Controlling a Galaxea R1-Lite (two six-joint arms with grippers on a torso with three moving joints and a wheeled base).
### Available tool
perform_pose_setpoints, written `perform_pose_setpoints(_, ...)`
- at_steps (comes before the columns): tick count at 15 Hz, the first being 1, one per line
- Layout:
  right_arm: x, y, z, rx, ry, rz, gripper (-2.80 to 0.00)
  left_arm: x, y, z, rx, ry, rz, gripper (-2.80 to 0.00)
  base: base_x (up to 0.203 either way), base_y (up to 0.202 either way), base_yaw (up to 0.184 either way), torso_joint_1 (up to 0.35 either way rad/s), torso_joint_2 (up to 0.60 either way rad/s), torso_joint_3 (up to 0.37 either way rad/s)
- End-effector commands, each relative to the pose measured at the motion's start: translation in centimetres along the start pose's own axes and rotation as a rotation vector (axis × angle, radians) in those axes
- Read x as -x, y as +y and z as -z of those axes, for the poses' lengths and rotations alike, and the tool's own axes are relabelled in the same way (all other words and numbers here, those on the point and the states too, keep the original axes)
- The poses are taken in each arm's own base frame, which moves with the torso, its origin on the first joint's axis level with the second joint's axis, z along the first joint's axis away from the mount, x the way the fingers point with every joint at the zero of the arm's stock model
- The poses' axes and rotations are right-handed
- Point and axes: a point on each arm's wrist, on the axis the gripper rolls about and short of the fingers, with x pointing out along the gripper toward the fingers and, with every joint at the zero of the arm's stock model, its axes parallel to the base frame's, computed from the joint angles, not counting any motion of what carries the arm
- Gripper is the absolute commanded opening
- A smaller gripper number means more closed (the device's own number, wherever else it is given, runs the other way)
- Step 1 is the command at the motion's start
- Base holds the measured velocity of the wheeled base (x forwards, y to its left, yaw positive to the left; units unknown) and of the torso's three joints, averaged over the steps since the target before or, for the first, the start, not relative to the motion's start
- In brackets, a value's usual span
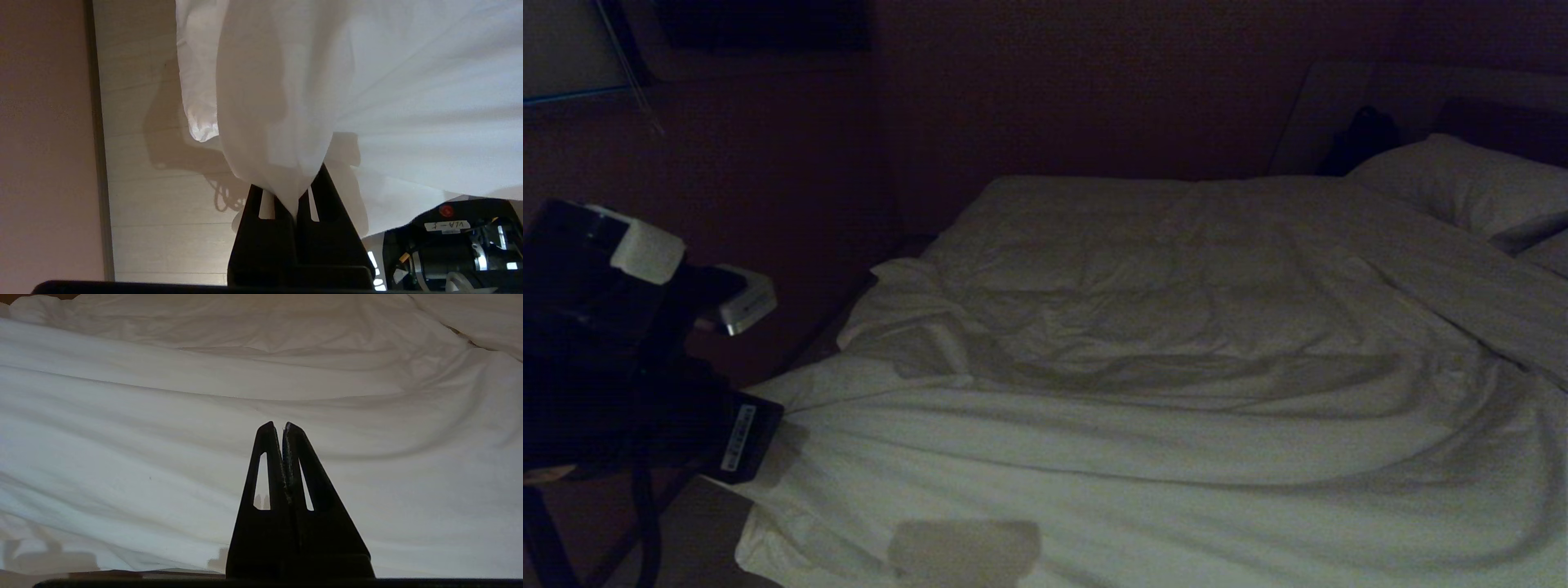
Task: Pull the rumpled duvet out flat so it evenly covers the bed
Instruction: Flatten the corners of the folded blanket
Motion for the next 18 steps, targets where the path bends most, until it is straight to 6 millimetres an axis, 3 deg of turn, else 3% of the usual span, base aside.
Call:
perform_pose_setpoints(1,0.0,0.0,0.0,0.0,0.001,-0.001,-2.8,-0.2,0.0,0.0,-0.002,0.007,-0.002,-2.8,0.0,0.0,0.0,0.0,0.0,0.0)
perform_pose_setpoints(5,0.0,0.0,0.0,0.0,0.001,-0.001,-2.8,-0.7,-0.2,0.2,-0.009,0.033,-0.003,-2.8,0.0,0.0,0.0,0.0,0.0,0.0)
perform_pose_setpoints(6,0.0,0.0,0.0,0.0,0.001,-0.001,-2.8,-0.9,-0.3,0.2,-0.011,0.038,-0.002,0.0,0.0,0.0,0.0,0.0,0.0,0.0)
perform_pose_setpoints(10,0.0,0.0,0.0,0.0,0.001,-0.001,-2.8,-2.6,-0.7,-0.1,-0.018,0.087,-0.001,0.0,0.0,0.0,0.0,0.0,0.0,0.0)
perform_pose_setpoints(14,0.0,0.0,0.0,0.0,0.001,-0.001,-2.8,-6.9,-1.8,-1.1,0.007,0.094,-0.009,0.0,0.0,0.0,0.0,0.0,0.0,0.0)
perform_pose_setpoints(18,0.0,0.0,0.0,0.0,0.001,-0.001,-2.8,-11.5,-2.6,-2.5,0.148,0.089,-0.084,0.0,0.0,0.0,0.0,0.0,0.0,0.0)
